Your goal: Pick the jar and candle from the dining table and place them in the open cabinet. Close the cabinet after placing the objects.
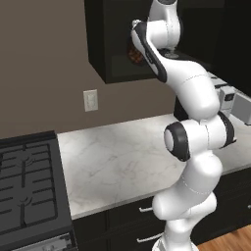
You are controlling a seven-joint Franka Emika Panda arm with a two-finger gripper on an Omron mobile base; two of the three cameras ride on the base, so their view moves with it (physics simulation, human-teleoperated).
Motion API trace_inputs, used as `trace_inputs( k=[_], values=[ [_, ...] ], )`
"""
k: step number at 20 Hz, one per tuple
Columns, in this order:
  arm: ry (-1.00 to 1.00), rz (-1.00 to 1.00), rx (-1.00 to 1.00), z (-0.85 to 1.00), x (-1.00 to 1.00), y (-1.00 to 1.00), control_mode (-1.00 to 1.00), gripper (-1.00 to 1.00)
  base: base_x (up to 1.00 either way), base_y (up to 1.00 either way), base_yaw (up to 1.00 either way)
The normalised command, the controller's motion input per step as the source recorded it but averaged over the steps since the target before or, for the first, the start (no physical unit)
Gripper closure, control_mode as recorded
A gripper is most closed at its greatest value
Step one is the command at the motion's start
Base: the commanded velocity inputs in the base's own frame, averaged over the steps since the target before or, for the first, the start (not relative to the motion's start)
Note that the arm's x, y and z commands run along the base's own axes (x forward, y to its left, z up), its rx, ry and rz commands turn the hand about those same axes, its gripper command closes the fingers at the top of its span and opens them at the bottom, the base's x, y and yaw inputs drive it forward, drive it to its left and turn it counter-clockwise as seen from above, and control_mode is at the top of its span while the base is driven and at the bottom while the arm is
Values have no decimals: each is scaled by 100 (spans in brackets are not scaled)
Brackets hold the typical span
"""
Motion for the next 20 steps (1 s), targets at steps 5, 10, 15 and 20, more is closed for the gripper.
trace_inputs(
  k=[5,10,15,20],
  values=[
    [-17,1,0,0,-1,0,-100,-100,0,0,0],
    [-13,0,0,0,0,0,-100,-100,0,0,0],
    [-16,1,0,-3,-2,0,-100,-100,0,0,0],
    [-7,3,0,0,-37,0,-100,-100,0,0,0]
  ],
)
